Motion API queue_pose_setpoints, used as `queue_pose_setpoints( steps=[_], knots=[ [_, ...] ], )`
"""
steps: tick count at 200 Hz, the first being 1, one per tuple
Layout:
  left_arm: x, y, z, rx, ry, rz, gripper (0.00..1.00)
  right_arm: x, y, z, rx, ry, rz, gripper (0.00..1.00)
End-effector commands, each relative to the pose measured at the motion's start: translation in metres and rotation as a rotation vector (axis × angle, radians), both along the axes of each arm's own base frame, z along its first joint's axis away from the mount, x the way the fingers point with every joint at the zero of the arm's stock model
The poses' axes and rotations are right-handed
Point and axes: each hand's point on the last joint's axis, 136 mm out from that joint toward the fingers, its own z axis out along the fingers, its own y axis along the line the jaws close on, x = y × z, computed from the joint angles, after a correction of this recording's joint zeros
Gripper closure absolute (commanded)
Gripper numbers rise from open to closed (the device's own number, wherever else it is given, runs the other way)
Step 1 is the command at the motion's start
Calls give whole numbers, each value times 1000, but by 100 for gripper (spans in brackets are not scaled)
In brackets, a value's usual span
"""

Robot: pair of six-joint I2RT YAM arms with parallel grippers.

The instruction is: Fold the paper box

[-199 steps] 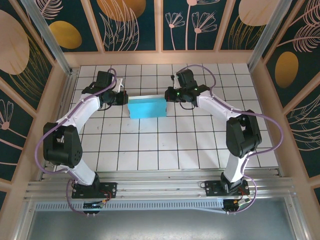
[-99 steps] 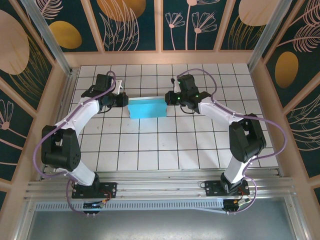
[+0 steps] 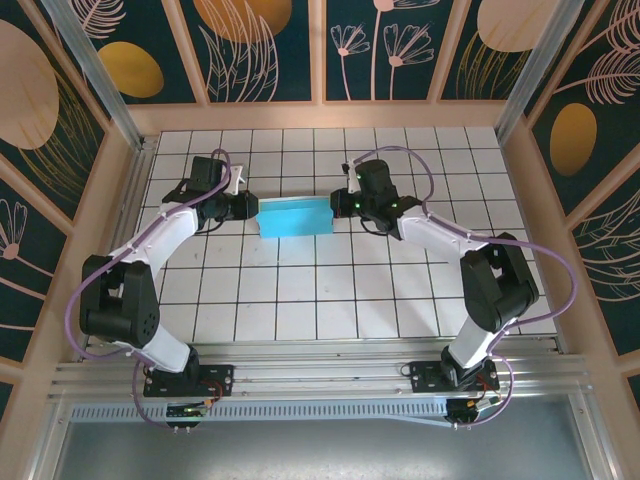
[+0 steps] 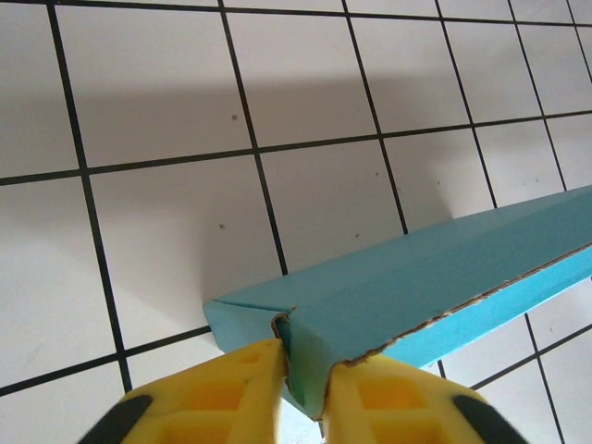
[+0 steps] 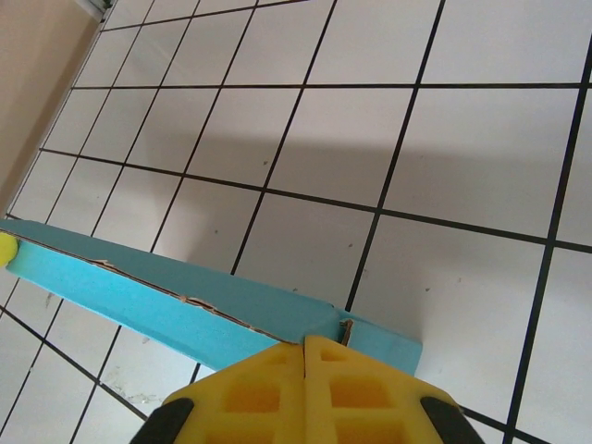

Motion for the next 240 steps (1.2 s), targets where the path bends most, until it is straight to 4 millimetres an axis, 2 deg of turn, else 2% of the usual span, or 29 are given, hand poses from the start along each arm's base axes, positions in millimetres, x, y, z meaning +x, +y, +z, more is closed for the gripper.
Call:
queue_pose_setpoints(
  steps=[1,74,126,153,177,204,240],
  knots=[
    [-16,-2,-13,-17,73,2,75,-19,-13,-40,-101,86,-10,97],
    [-8,-8,28,-81,-26,4,61,-13,-10,-31,-99,37,-12,96],
    [-5,-11,47,-122,-67,16,60,-13,-7,-31,-97,38,-3,96],
    [4,-9,58,-170,-86,90,62,-13,-6,-32,-100,40,0,96],
    [11,-7,53,-210,-61,162,64,-13,-5,-33,-100,44,2,96],
    [12,-12,41,-225,-17,159,67,-12,-5,-31,-101,41,4,96],
    [13,-4,31,-172,-2,181,68,-12,-5,-30,-101,42,6,96]
  ],
)
